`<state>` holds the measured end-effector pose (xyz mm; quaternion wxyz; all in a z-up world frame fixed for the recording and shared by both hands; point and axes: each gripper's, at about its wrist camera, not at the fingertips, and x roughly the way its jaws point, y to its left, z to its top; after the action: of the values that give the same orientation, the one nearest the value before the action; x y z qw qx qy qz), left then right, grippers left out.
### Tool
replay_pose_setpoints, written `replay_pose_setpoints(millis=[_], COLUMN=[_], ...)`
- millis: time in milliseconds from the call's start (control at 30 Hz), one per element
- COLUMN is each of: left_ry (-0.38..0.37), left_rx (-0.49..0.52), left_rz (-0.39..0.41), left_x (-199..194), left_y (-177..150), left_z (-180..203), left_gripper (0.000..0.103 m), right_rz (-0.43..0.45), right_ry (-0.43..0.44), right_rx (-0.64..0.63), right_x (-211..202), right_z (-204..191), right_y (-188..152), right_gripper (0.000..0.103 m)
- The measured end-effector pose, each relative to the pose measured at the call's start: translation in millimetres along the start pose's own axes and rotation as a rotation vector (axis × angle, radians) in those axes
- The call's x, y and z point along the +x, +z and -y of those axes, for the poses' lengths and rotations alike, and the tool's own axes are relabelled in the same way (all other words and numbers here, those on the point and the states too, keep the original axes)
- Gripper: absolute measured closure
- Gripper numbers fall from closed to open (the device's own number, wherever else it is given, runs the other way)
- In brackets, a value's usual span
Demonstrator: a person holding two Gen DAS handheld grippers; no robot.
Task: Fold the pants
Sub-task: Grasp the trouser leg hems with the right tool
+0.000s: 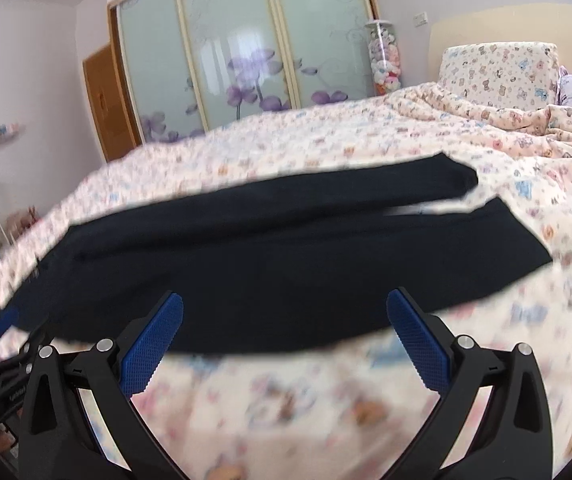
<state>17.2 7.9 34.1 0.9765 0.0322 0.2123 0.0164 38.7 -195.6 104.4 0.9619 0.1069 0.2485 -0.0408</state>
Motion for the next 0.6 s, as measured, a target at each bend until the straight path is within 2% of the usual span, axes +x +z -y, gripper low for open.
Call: replay_pose_setpoints(millis=[100, 233, 367, 433, 567, 600], left_ry=[0.048, 0.1, 0.082, 0.06, -0.005, -0.02], left_rx=[-0.03, -0.077, -0.064, -0.047, -0.021, -0.02], left_rz=[0.02, 0.036, 0.009, -0.008, -0.09, -0.107], left_x=[7.3, 11.9, 18.3, 22.5, 38.8, 42.4], left_y=[8.7, 5.6, 7.0, 5.6, 1.6, 0.4], left_z=[-3.8, -12.7, -14.5, -10.9, -4.4, -3.4], left_gripper=[0.002, 0.002, 0.002, 0.002, 0.002, 0.002], right_rz=[0.018, -0.064, -0.145, -0.146, -0.106, -0.094], right_ry=[0.015, 0.032, -0.017, -0.044, -0.09, -0.094], right_rx=[0.067, 0.243, 0.5, 0.564, 0.613, 0.616], right_x=[21.0, 71.6, 125.5, 139.7, 150.8, 154.6], right_z=[39.0, 109.7, 190.5, 216.2, 243.0, 249.9], right_y=[39.6, 84.3, 103.2, 104.8, 108.8, 113.1], right_gripper=[0.001, 0.001, 0.001, 0.009, 0.015, 0.019])
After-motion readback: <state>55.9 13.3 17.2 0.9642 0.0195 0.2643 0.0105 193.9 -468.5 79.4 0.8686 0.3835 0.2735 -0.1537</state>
